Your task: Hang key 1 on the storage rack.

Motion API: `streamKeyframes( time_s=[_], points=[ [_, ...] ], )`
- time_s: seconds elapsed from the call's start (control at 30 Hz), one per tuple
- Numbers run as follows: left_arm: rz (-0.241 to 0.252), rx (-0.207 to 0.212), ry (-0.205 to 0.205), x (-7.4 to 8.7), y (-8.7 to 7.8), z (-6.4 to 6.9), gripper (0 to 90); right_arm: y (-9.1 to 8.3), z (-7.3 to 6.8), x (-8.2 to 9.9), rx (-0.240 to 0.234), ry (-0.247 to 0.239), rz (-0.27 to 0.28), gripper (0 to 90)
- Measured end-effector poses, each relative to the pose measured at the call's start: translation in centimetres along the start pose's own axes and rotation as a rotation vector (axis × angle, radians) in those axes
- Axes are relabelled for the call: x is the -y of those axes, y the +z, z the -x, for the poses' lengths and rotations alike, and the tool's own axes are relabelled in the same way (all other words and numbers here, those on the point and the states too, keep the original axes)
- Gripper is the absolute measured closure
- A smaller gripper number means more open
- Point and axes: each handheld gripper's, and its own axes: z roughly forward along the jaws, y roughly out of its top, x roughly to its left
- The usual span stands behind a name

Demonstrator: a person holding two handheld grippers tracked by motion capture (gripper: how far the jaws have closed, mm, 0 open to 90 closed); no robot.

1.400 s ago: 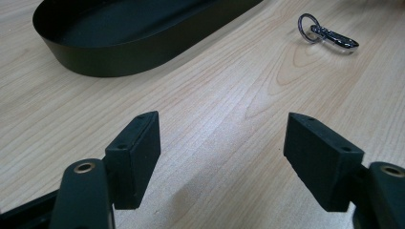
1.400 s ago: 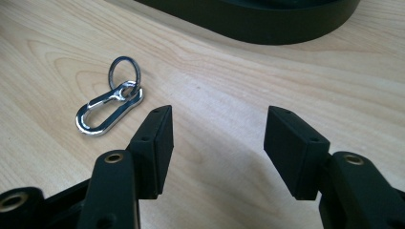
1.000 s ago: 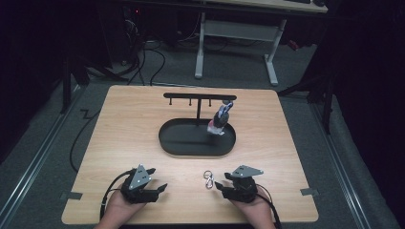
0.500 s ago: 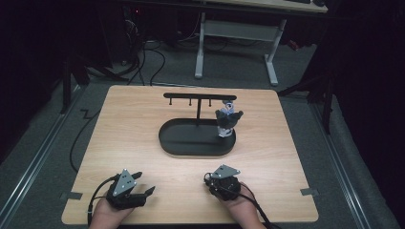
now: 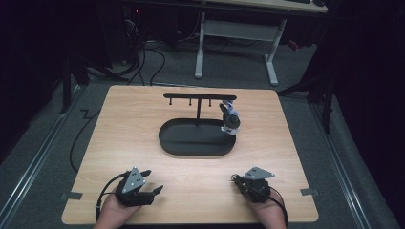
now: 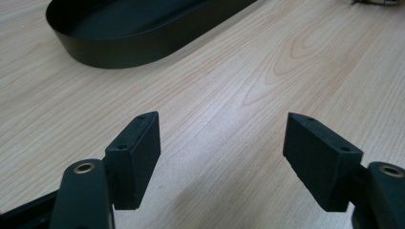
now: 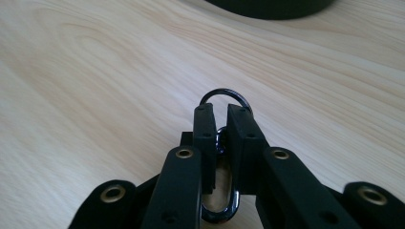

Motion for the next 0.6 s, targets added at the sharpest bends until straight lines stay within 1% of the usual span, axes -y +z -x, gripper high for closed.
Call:
streamKeyframes(
  time_s=[0.07, 0.1, 0.17, 0.2, 0.27, 0.33, 0.4, 0.43, 0.53, 0.6],
  points=[
    [-0.001, 0.006, 0.004, -0.1, 0.2, 0.1, 29.5, -0.4, 1.0, 0.5, 0.004, 0.022, 0.006, 82.3],
    [-0.001, 0.006, 0.007, -0.2, 0.3, 0.1, 29.5, -0.6, 1.4, 0.7, 0.003, 0.030, 0.007, 80.2],
    [0.001, 0.007, 0.008, -0.3, 0.3, 0.2, 29.6, -1.3, 1.8, 1.0, -0.005, 0.064, 0.019, 78.0],
    [0.004, 0.007, 0.008, -0.3, 0.4, 0.2, 29.6, -1.8, 1.8, 1.0, -0.003, 0.078, 0.032, 77.6],
    [0.005, 0.012, 0.010, -0.4, 0.4, 0.2, 29.7, -2.8, 1.5, 1.2, -0.002, 0.090, 0.044, 77.7],
    [0.002, 0.014, 0.014, -0.4, 0.6, 0.2, 29.7, -3.2, 0.9, 1.6, -0.005, 0.080, 0.023, 80.4],
    [0.002, 0.014, 0.019, -0.5, 0.6, 0.3, 29.7, -3.4, 0.3, 2.2, 0.003, 0.059, -0.017, 84.8],
    [0.004, 0.016, 0.019, -0.5, 0.6, 0.3, 29.7, -3.4, 0.2, 2.3, 0.009, 0.051, -0.023, 86.1],
    [0.005, 0.018, 0.024, -0.6, 0.5, 0.4, 29.7, -3.7, 0.1, 2.3, -0.006, 0.070, -0.010, 89.5],
    [0.007, 0.016, 0.026, -0.6, 0.4, 0.3, 29.7, -3.6, -0.1, 2.2, 0.005, 0.066, -0.010, 90.0]
  ],
)
